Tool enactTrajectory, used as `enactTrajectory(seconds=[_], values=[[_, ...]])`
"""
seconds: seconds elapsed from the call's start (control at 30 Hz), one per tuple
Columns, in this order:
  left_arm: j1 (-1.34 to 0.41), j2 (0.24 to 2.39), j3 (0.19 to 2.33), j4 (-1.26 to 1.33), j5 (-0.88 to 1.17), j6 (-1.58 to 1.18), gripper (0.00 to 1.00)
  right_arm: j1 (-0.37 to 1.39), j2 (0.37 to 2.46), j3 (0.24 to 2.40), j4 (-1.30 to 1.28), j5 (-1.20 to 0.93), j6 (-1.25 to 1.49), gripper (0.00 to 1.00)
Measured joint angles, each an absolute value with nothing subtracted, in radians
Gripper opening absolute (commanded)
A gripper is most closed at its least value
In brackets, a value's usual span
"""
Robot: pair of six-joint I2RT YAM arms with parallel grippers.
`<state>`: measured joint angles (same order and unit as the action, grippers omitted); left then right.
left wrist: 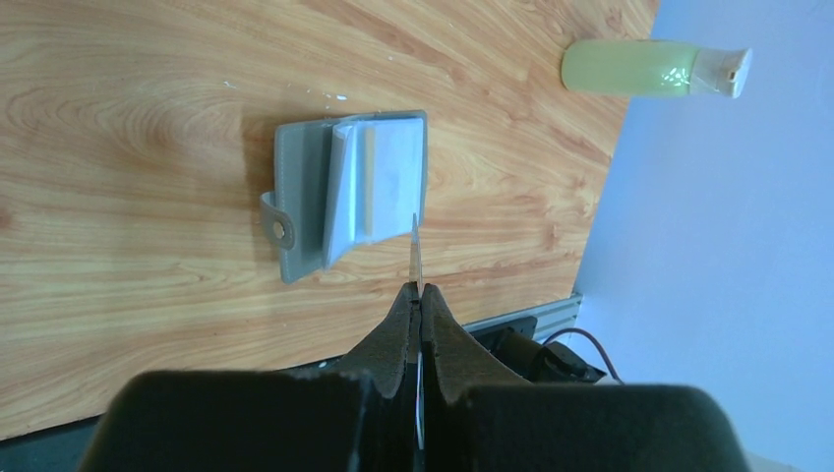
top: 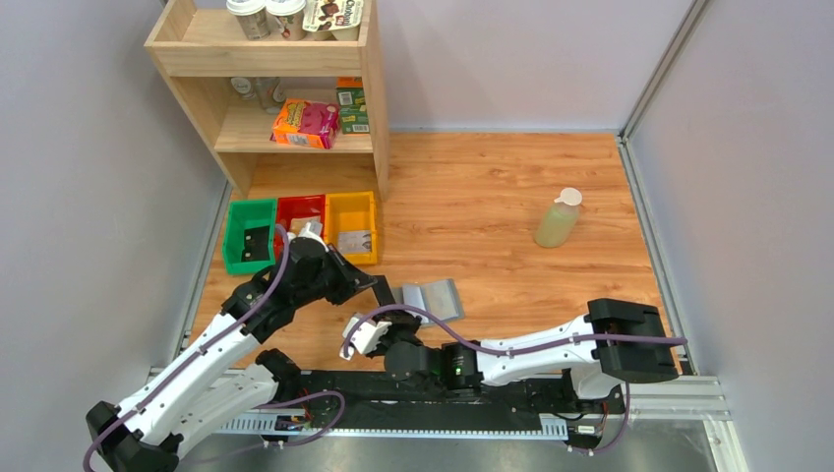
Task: Take the credit cards out of the card holder
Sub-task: Place the credit card in the storage box.
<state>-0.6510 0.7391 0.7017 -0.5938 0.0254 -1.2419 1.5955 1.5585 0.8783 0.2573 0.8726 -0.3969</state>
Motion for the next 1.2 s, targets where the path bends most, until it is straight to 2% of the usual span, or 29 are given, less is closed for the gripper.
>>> enactTrajectory(seconds=[0.03,0.07,0.13,0.23,0.27,0.33,0.4,0.6,0.77,0.97,1.2], values=[[-0.651,0.738,0.701,-0.593,0.024,-1.242,0.00,1.596,1.562,0.878,0.267,0.880,-0.405,0.03],[-0.649,0.736,0.701,-0.595,0.022,-1.242,0.00,1.596,1.563,0.878,0.274,0.889,-0.410,0.00],[-0.648,0.732,0.699,-0.601,0.015,-1.243,0.09,1.594,1.564,0.878,0.287,0.911,-0.413,0.00],[-0.646,0.723,0.698,-0.601,0.002,-1.241,0.35,1.586,1.563,0.879,0.299,0.917,-0.406,0.00],[-0.646,0.719,0.694,-0.594,0.002,-1.237,0.52,1.581,1.563,0.881,0.298,0.916,-0.397,0.00],[-0.646,0.707,0.689,-0.581,-0.007,-1.222,0.72,1.567,1.562,0.886,0.288,0.903,-0.360,0.00],[-0.646,0.696,0.688,-0.558,-0.023,-1.185,0.83,1.541,1.554,0.887,0.265,0.876,-0.307,0.00],[-0.646,0.646,0.689,-0.520,-0.094,-1.028,0.92,1.430,1.487,0.884,0.181,0.753,-0.122,0.00],[-0.646,0.545,0.664,-0.454,-0.130,-0.906,0.94,1.293,1.361,0.844,0.158,0.581,0.067,0.00],[-0.646,0.403,0.439,-0.192,-0.085,-0.858,0.91,1.137,1.185,0.745,0.202,0.335,0.320,0.00],[-0.646,0.453,0.229,0.149,0.064,-0.894,0.91,1.074,1.052,0.616,0.299,0.150,0.534,0.00]])
